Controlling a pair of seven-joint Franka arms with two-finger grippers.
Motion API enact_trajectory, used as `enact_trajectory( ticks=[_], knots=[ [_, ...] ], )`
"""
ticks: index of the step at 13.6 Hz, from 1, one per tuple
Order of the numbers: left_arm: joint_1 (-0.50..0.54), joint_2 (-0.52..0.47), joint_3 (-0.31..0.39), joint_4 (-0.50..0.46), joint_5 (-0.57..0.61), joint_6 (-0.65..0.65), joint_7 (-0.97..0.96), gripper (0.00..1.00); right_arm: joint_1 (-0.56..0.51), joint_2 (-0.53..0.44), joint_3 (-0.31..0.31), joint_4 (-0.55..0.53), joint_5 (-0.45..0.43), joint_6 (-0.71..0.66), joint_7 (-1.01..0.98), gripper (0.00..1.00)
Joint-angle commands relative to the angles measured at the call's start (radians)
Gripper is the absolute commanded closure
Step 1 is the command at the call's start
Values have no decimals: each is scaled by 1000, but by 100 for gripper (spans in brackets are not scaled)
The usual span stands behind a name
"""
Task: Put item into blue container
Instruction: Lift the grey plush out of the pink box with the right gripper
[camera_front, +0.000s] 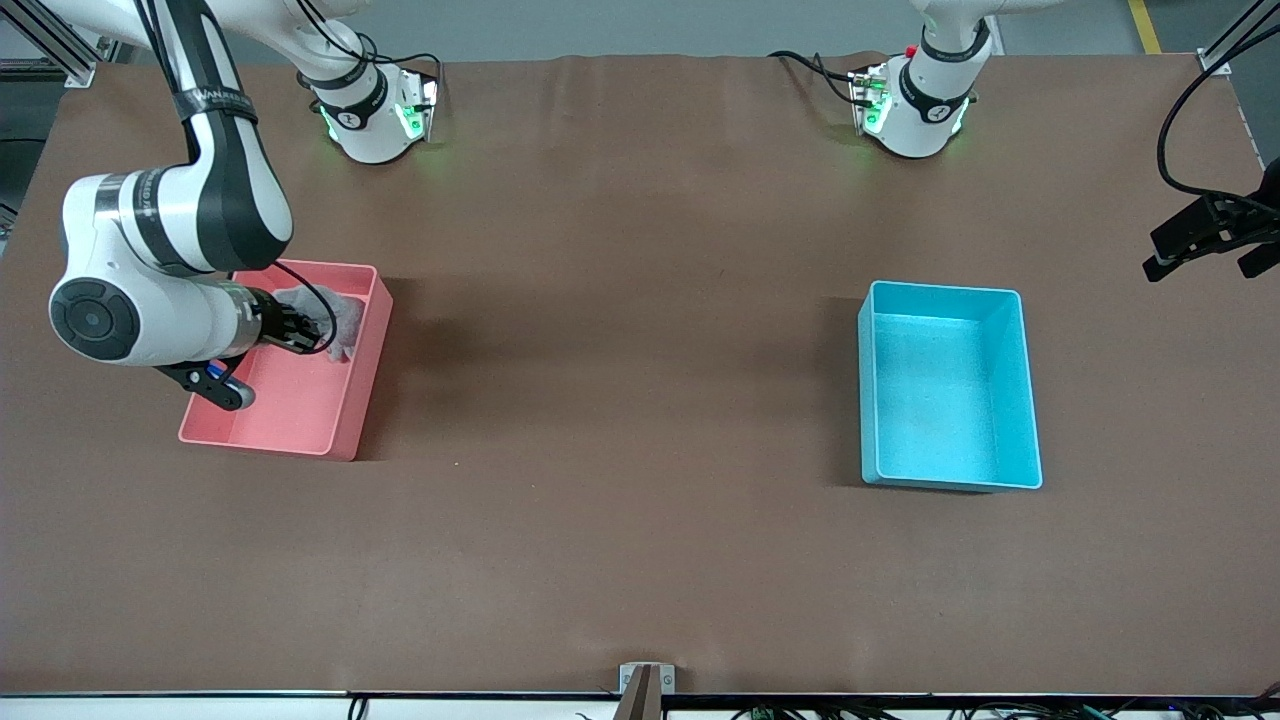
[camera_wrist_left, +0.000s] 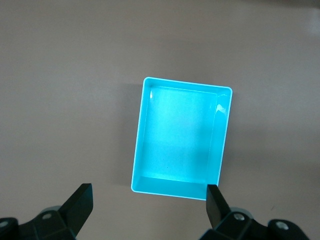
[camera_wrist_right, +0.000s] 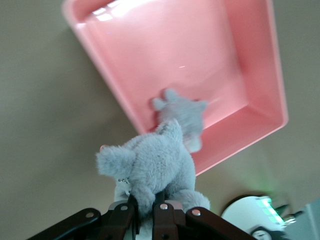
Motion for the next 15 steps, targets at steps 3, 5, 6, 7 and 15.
enact_trajectory(
  ticks=[3,5,6,7,15],
  knots=[
    [-8,48,-11,14,-5,-6,19,0,257,69,-8,44,82,229,318,99],
    [-12,76,-11,14,-5,-7,19,0,362,134,-7,53,85,350,468,99],
    [-12,80,-11,12,-7,-10,21,0,409,169,-7,56,87,408,543,99],
    [-14,88,-18,3,-7,-12,9,0,448,210,-7,79,85,445,614,99],
    [-11,102,-74,-23,-25,-64,-2,0,619,430,-7,266,85,533,880,97]
  ],
)
